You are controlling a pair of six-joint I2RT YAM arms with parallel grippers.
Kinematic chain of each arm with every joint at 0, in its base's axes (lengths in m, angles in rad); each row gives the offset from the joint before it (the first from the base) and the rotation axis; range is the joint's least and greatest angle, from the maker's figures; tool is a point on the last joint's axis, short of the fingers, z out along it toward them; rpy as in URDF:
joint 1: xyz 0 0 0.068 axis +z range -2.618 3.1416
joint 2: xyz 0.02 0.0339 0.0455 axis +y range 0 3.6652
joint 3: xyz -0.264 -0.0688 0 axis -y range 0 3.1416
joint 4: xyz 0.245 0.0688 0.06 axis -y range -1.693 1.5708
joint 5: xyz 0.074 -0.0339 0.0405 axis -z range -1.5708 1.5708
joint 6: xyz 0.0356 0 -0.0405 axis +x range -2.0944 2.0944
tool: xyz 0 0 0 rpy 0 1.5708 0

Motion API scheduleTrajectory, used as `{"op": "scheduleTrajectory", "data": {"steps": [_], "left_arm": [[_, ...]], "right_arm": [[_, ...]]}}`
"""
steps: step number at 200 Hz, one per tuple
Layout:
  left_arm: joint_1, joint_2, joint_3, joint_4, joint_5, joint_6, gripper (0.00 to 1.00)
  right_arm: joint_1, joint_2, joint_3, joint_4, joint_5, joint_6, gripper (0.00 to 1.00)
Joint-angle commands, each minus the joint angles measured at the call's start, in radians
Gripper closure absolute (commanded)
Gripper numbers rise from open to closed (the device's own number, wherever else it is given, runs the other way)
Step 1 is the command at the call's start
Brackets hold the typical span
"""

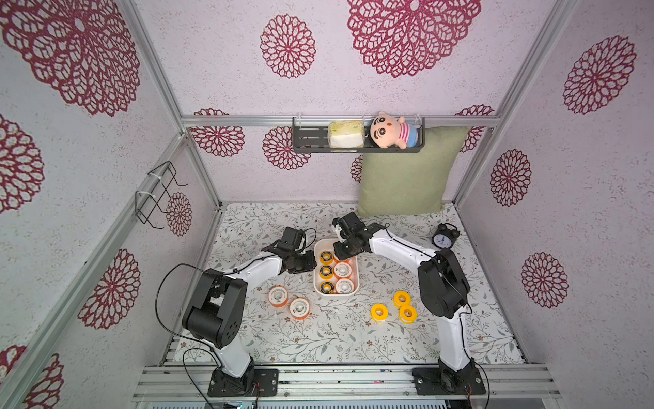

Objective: Put the sealing tape into the storage box
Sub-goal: Place the sealing tape in the storage box.

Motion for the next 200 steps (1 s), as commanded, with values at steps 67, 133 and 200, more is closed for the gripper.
{"op": "scheduleTrajectory", "data": {"steps": [67, 133, 200], "left_arm": [[-0.005, -0.002, 0.011, 0.005, 0.007, 0.009, 0.85], [-0.006, -0.004, 0.011, -0.004, 0.003, 0.016, 0.84], [-0.005, -0.010, 0.017, -0.012, 0.014, 0.023, 0.82]], "right_arm": [[0.011, 0.056, 0.117, -0.087, 0.063, -0.025, 0.76], [0.014, 0.080, 0.140, -0.101, 0.067, -0.024, 0.66], [0.014, 0.059, 0.141, -0.091, 0.068, -0.023, 0.55]]}}
